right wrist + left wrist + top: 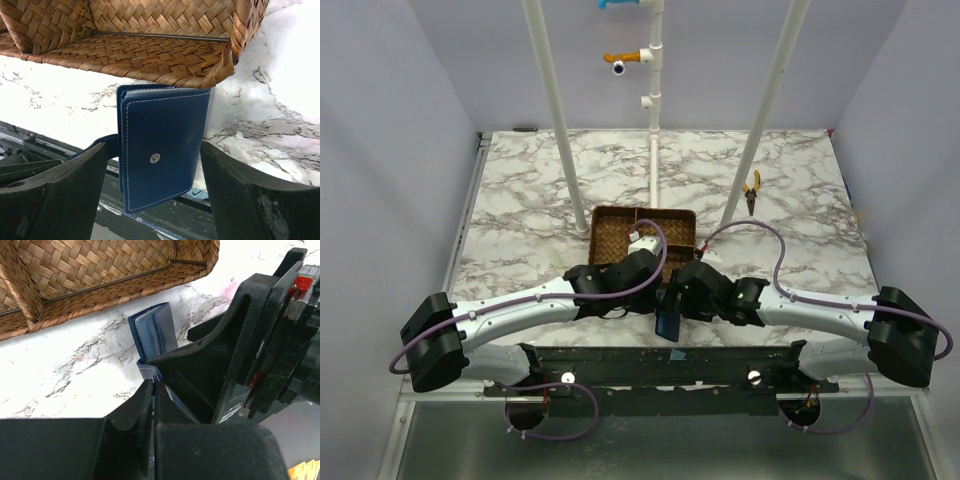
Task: Take the credit cards out of the card holder
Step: Open the card holder at the corner of the board.
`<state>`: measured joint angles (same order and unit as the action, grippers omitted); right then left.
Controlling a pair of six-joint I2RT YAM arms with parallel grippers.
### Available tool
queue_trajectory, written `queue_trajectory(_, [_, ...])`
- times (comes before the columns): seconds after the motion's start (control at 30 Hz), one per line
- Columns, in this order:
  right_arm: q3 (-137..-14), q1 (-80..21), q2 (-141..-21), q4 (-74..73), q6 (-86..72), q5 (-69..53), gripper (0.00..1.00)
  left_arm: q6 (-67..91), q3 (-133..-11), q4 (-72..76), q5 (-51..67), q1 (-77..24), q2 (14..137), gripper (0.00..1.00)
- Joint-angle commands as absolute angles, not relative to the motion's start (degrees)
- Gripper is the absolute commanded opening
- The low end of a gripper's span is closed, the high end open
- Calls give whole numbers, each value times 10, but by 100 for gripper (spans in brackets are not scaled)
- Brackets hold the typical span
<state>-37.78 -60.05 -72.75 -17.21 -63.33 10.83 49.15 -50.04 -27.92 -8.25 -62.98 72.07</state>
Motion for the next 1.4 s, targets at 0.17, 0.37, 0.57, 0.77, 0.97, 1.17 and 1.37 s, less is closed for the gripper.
queue_trajectory(0.17, [-375, -606, -733, -211, -646, 138, 60, 501, -481, -266, -76, -626, 695, 0])
queue_trajectory(0.37, [-363, -606, -713, -232, -664, 148, 52, 506, -475, -270, -79, -626, 691, 0])
queue_trajectory(0.57, [-364, -606, -685, -266, -671, 165, 51, 511, -465, -278, -80, -619, 687, 0])
queue_trajectory(0.77, [-364, -606, -665, -294, -673, 176, 51, 513, -454, -279, -78, -614, 678, 0])
queue_trajectory(0.97, [-359, -606, -652, -315, -680, 180, 51, 515, -452, -279, -76, -613, 673, 0])
queue_trajectory(1.17, [-352, -605, -632, -345, -686, 190, 51, 517, -448, -280, -77, -613, 674, 0])
queue_trajectory(1.37, [-334, -606, -603, -363, -697, 194, 52, 525, -433, -279, -80, -613, 675, 0])
